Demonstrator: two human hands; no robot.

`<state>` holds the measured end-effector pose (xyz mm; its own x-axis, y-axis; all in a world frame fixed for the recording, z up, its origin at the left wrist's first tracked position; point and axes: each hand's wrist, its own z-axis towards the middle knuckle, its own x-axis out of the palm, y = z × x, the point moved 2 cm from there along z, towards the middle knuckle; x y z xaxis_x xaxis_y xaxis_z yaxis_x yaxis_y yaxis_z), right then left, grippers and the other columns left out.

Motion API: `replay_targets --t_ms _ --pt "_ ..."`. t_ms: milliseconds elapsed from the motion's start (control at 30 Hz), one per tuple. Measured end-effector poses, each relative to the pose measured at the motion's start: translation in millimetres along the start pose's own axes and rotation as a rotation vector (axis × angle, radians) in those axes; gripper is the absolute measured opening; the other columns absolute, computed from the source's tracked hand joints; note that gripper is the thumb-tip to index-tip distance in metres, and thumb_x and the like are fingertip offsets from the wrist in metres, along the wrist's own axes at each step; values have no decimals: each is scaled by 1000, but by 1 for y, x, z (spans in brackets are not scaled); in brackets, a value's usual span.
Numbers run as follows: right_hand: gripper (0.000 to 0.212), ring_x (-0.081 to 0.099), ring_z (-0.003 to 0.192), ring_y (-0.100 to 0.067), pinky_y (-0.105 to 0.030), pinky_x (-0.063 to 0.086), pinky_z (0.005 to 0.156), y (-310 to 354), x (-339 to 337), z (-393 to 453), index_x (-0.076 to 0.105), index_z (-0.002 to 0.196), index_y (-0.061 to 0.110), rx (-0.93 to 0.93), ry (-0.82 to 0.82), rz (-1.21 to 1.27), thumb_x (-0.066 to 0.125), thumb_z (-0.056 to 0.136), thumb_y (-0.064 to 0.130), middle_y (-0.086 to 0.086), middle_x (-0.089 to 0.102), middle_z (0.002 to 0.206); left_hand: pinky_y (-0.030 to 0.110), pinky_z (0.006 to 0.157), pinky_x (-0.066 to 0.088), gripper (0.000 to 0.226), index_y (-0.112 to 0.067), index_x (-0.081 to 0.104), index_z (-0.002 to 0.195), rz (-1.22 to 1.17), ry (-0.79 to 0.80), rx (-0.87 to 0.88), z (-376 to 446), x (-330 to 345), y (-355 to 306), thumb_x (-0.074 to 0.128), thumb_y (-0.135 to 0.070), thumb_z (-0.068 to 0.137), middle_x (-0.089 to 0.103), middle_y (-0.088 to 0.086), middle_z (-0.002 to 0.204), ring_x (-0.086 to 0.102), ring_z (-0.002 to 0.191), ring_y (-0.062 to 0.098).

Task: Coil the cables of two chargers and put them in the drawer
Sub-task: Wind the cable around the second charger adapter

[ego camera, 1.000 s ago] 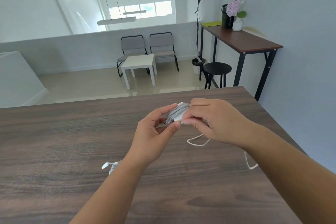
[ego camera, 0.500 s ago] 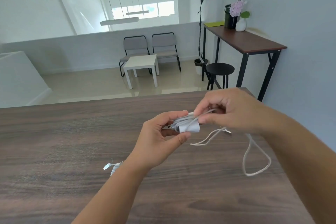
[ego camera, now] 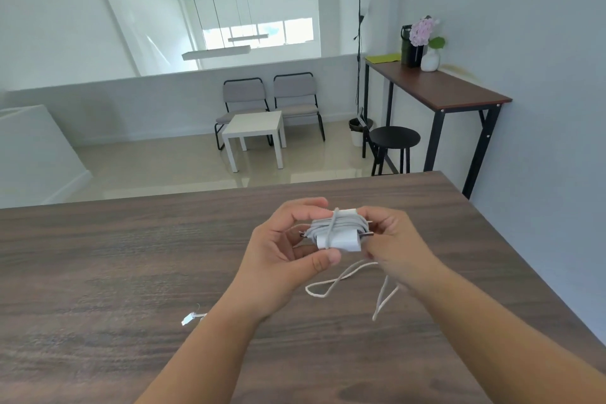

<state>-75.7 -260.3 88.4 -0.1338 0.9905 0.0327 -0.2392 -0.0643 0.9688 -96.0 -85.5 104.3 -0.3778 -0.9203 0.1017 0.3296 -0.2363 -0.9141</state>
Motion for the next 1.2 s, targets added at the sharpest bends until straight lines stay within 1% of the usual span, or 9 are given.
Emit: replay_targets --t_ms 100,233,467,567,700,867,1033,1133,1200 --pt "9 41 52 -6 -21 35 54 -12 11 -6 73 77 10 -50 -64 -141 66 80 5 3 53 56 24 80 55 43 -12 69 100 -46 -83 -18 3 1 4 80 9 64 74 -1 110 70 99 14" --pt "23 35 55 -8 -19 30 52 -14 12 -10 73 73 31 -68 -121 -238 67 89 16 1 45 56 24 80 56 42 -10 66 103 40 -136 -14 6 -5 7 78 0 64 72 -4 116 70 104 14" --pt "14 45 66 -17 -32 37 65 -9 4 -4 76 86 22 -43 -19 -264 63 84 27 -26 60 74 25 81 55 42 -21 73 100 -1 -84 -40 7 -4 9 81 4 67 72 1 111 67 102 17" --pt "28 65 77 -35 -41 54 71 -6 -4 2 77 95 26 -16 -7 -269 64 77 10 -21 73 90 25 78 56 44 -25 74 98 -29 -15 -69 4 2 10 77 7 68 71 -1 101 67 95 15" --pt "43 71 82 -14 -27 55 71 -2 -5 4 77 91 20 -27 -29 -243 66 71 -16 3 77 87 27 75 57 46 -17 72 103 -46 21 -66 2 4 10 77 11 68 59 2 96 65 91 15" --pt "36 68 77 -22 -34 53 71 -7 0 0 77 88 31 -31 -35 -395 62 77 -1 4 75 81 27 78 56 58 -12 66 118 13 18 -93 0 -1 11 81 8 65 61 -8 91 65 91 12" --pt "11 61 68 -24 -36 49 65 -11 6 -12 72 89 34 -71 -10 -640 62 89 29 -3 71 75 37 84 58 57 -23 71 115 158 -85 -99 4 -17 15 88 -9 62 61 24 111 63 97 23" --pt "12 54 59 -12 -30 45 60 -10 6 -24 69 90 31 -97 20 -754 58 93 34 3 65 67 34 80 58 55 -22 70 109 151 -140 -130 3 -20 19 89 -10 59 66 -2 96 65 92 18" --pt "21 52 59 -12 -25 40 55 -10 7 -31 64 85 27 -152 41 -891 51 96 39 5 58 60 31 78 57 56 -21 68 108 128 -172 -143 3 -20 20 89 -10 58 70 -1 104 67 94 18"
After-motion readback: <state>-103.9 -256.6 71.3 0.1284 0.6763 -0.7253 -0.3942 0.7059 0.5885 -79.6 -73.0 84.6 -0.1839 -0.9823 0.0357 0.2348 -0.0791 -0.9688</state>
